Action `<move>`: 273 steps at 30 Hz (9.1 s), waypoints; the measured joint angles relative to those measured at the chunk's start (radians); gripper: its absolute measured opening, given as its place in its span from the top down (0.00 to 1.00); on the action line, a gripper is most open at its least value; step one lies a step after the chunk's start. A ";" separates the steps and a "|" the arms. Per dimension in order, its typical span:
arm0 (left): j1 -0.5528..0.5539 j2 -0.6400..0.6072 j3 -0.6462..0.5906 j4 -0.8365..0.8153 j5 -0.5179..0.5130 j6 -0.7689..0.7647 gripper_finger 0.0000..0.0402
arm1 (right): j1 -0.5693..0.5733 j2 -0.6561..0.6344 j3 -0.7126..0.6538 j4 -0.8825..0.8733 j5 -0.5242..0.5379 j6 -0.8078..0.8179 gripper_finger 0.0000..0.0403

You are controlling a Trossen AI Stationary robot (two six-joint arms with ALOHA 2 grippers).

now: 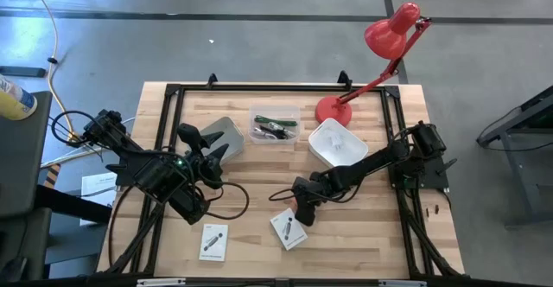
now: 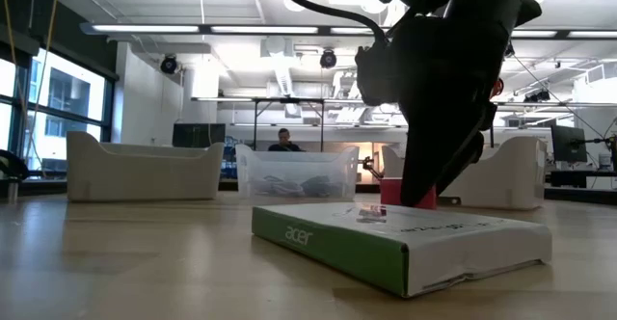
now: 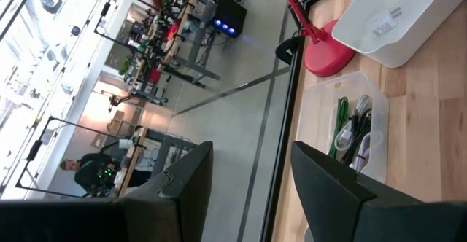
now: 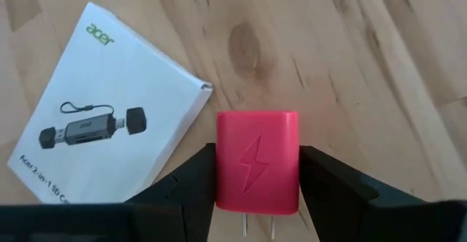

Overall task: Pick and place items into bin
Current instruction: Put the pink charger adapter into the white bin, then put the right card reader box into the gray bin

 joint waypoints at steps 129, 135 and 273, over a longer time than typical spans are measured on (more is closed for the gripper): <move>0.000 0.000 0.000 0.000 0.048 -0.002 0.57 | -0.016 0.045 0.000 0.074 0.037 0.045 0.54; 0.000 0.000 0.000 0.000 0.048 -0.002 0.57 | -0.016 0.045 0.000 0.075 0.037 0.045 0.52; 0.052 0.034 0.000 0.345 0.315 0.000 0.57 | -0.165 -0.695 0.000 -0.618 0.224 -0.231 0.89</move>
